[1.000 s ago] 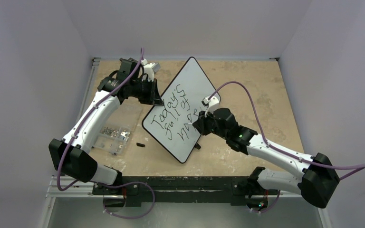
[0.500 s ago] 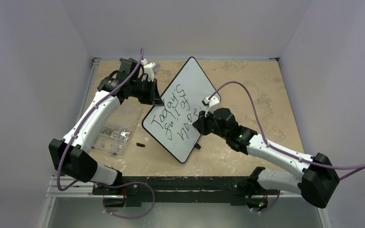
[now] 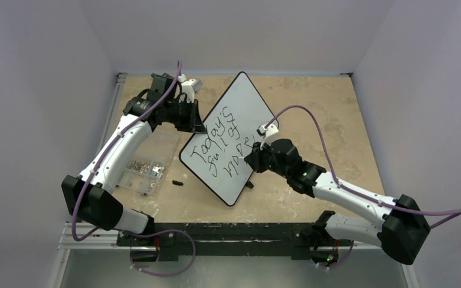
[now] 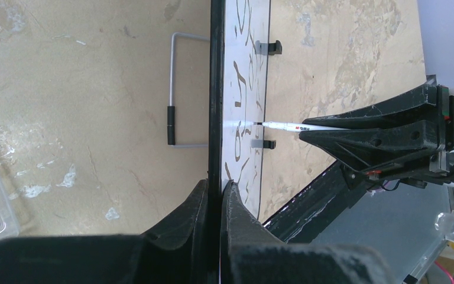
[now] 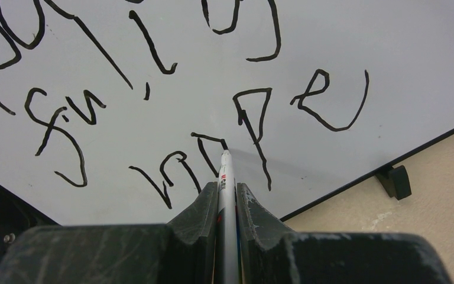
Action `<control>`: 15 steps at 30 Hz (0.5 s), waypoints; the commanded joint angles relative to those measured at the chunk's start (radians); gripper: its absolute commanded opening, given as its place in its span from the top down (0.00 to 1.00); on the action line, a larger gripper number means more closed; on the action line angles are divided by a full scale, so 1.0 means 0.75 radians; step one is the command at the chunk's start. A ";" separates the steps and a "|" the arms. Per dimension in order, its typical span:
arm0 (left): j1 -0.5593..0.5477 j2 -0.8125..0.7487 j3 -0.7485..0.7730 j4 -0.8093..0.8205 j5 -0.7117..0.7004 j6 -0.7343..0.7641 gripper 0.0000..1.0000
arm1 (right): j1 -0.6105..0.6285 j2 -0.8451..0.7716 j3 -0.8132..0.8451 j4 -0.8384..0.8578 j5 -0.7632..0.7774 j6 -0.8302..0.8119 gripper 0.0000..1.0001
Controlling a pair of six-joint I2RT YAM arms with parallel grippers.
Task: Write a sentence on the whiteboard
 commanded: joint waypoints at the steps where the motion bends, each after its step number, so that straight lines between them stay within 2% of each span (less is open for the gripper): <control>1: 0.002 -0.033 0.002 0.001 -0.195 0.072 1.00 | -0.003 -0.017 -0.021 -0.008 -0.009 0.012 1.00; 15: 0.002 -0.035 0.003 0.001 -0.194 0.071 1.00 | -0.003 -0.024 0.003 -0.043 -0.031 0.011 1.00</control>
